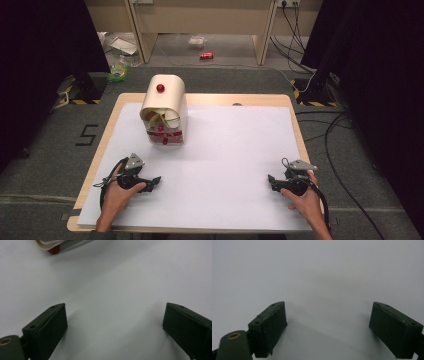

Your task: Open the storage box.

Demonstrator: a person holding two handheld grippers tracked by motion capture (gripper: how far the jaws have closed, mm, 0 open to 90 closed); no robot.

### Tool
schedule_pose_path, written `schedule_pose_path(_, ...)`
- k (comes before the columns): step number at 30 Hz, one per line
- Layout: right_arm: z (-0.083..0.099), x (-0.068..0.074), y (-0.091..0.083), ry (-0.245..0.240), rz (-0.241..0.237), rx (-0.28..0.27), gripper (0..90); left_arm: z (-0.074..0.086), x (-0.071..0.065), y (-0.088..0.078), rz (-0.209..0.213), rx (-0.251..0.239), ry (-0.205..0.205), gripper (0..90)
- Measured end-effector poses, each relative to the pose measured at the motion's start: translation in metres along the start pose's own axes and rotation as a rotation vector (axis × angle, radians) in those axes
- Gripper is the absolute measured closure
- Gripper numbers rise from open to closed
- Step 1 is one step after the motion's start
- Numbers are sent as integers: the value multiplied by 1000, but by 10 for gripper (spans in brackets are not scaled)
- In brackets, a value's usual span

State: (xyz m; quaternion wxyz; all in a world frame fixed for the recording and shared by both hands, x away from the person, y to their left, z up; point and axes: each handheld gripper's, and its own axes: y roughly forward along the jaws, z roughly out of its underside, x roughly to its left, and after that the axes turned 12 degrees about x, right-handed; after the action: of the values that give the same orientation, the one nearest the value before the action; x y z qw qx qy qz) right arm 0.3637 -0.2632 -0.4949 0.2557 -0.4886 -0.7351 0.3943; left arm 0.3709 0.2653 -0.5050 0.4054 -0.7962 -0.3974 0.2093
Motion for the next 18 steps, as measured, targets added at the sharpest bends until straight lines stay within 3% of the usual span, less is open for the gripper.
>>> schedule_pose_path(9, 0, 0, 0, 0, 0, 0, 146, 0, -2, -1, -11, -8, 13, 61)
schedule_pose_path(14, 0, 0, 0, 1, -1, 0, 146, 1, -7, -3, -67, -28, 38, 58)
schedule_pose_path(16, 0, 0, 0, 1, -1, 1, 146, 2, -8, -4, -99, -39, 30, 58)
schedule_pose_path(18, 0, 0, 0, 0, 0, 0, 146, 1, -8, -5, -131, -67, -13, 199)
